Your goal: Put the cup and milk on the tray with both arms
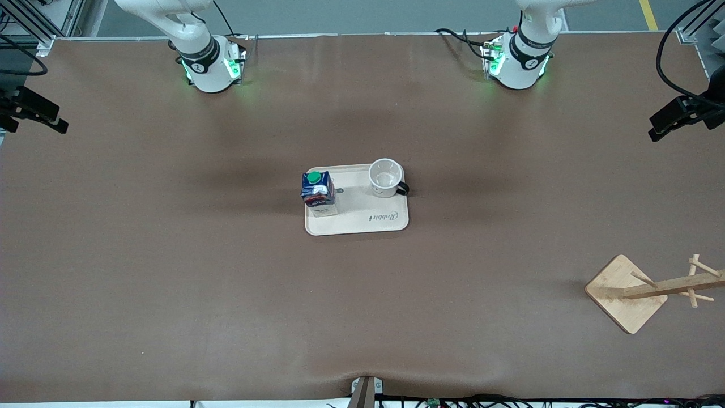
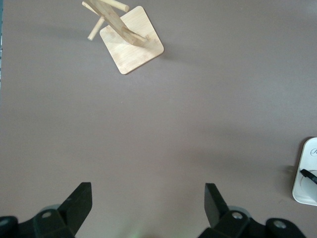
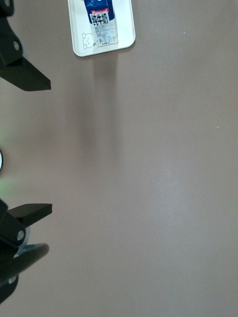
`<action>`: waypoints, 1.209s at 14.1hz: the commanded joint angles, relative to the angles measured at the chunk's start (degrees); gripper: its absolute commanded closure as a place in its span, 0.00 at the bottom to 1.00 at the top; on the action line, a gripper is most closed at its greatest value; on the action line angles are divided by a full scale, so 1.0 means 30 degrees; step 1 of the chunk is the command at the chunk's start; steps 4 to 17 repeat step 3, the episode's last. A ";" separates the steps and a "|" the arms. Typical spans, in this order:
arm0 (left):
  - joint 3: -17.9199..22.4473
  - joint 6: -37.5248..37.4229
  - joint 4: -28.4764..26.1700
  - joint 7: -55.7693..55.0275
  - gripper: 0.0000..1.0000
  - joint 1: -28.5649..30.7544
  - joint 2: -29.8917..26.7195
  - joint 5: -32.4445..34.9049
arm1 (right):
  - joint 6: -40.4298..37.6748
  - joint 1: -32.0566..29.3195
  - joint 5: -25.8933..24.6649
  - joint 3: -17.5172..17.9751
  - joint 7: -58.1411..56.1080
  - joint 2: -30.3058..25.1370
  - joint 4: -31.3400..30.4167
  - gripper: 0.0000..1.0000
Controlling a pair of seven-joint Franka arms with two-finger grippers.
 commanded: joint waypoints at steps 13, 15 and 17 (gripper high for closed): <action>-0.0065 -0.0180 0.0308 0.0328 0.00 0.0055 0.0193 -0.0028 | 0.0061 -0.0259 -0.0356 0.0210 -0.0415 -0.0013 0.0052 0.00; -0.0065 -0.0180 0.0308 0.0328 0.00 0.0055 0.0193 -0.0028 | 0.0061 -0.0259 -0.0356 0.0210 -0.0415 -0.0013 0.0052 0.00; -0.0065 -0.0180 0.0308 0.0328 0.00 0.0055 0.0193 -0.0028 | 0.0061 -0.0259 -0.0356 0.0210 -0.0415 -0.0013 0.0052 0.00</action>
